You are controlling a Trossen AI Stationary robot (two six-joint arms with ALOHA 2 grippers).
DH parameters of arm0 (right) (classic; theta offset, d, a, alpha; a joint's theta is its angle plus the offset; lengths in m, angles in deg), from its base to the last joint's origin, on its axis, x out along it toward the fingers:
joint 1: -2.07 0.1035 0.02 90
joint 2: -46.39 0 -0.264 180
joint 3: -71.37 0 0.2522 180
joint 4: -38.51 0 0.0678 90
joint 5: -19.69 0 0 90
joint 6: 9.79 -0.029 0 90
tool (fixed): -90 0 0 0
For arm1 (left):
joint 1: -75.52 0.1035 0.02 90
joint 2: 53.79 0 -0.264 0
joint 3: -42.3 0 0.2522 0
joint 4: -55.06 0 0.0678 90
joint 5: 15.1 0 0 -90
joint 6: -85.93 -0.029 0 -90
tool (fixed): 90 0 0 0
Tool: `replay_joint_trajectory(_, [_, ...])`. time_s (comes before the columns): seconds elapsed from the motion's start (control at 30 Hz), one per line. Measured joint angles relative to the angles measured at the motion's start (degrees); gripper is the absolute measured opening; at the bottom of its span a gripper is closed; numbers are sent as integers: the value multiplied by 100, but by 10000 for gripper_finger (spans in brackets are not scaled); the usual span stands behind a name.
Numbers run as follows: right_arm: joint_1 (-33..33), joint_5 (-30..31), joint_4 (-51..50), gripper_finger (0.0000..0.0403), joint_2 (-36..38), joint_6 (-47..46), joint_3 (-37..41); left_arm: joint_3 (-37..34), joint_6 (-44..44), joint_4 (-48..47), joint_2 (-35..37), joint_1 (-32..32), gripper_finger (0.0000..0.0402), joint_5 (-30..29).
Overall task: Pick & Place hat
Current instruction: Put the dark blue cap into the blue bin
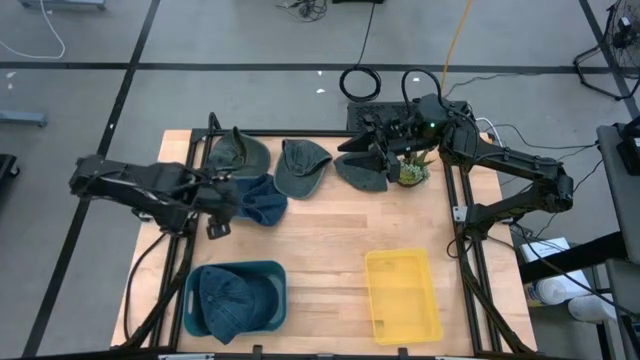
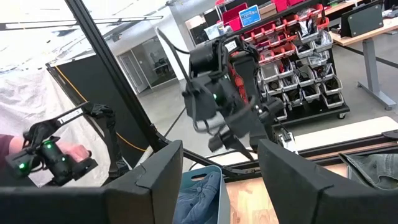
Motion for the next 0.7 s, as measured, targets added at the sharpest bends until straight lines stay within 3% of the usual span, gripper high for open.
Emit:
replay_joint_trajectory(0.3, [-1,-4,-26,197,0,2,0,0,-732,-59,-698,537,266,-109])
replay_joint_trajectory(0.7, [0,-31,-40,197,0,2,0,-9,-924,-55,-1496,834,266,-400])
